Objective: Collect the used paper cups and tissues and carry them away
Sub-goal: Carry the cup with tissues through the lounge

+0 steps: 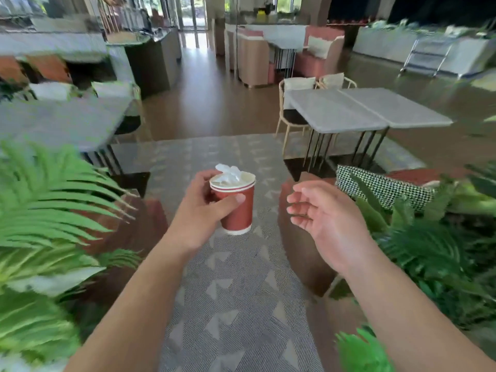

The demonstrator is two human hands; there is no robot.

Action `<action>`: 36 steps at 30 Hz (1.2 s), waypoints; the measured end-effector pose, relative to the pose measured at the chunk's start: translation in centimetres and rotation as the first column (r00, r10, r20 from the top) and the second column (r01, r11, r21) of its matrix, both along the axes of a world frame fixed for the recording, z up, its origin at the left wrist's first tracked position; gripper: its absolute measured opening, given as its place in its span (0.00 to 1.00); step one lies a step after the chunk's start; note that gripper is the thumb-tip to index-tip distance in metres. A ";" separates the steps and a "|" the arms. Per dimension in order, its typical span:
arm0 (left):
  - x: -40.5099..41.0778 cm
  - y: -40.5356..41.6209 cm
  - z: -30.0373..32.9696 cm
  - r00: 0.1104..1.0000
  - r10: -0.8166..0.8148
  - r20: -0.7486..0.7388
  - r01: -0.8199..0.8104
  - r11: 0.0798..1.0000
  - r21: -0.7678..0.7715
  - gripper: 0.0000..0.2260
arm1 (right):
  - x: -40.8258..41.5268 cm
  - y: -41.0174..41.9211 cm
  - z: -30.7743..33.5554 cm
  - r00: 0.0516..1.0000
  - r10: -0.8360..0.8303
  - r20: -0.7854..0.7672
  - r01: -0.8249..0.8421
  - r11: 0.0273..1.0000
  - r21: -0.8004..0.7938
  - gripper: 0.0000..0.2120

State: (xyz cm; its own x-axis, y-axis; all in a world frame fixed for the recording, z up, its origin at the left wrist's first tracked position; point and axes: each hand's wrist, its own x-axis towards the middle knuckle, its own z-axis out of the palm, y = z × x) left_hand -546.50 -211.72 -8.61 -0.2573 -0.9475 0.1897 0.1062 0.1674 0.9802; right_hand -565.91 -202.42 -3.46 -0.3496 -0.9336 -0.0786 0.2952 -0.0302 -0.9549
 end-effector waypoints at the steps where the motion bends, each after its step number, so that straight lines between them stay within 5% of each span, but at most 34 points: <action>1: -0.6 -1.6 -0.1 1.000 0.000 -0.002 0.000 1.000 0.013 0.28 | -0.2 -1.6 0.1 1.000 -0.001 0.004 0.001 1.000 -0.002 0.04; 13: -6.3 -22.8 -1.4 0.997 0.083 -0.001 -0.083 0.996 0.045 0.28 | -6.4 -26.2 -1.5 0.996 0.017 0.083 -0.014 0.999 -0.034 0.07; 24: -10.4 -45.4 3.8 0.970 0.242 -0.006 -0.242 0.969 -0.051 0.28 | -13.9 -52.1 1.3 0.980 0.180 0.082 -0.171 0.980 -0.104 0.08; 36: -8.3 -64.9 2.5 0.957 0.289 0.002 -0.289 0.957 -0.031 0.27 | -13.1 -72.9 -1.4 0.960 0.279 0.039 -0.274 0.957 -0.093 0.14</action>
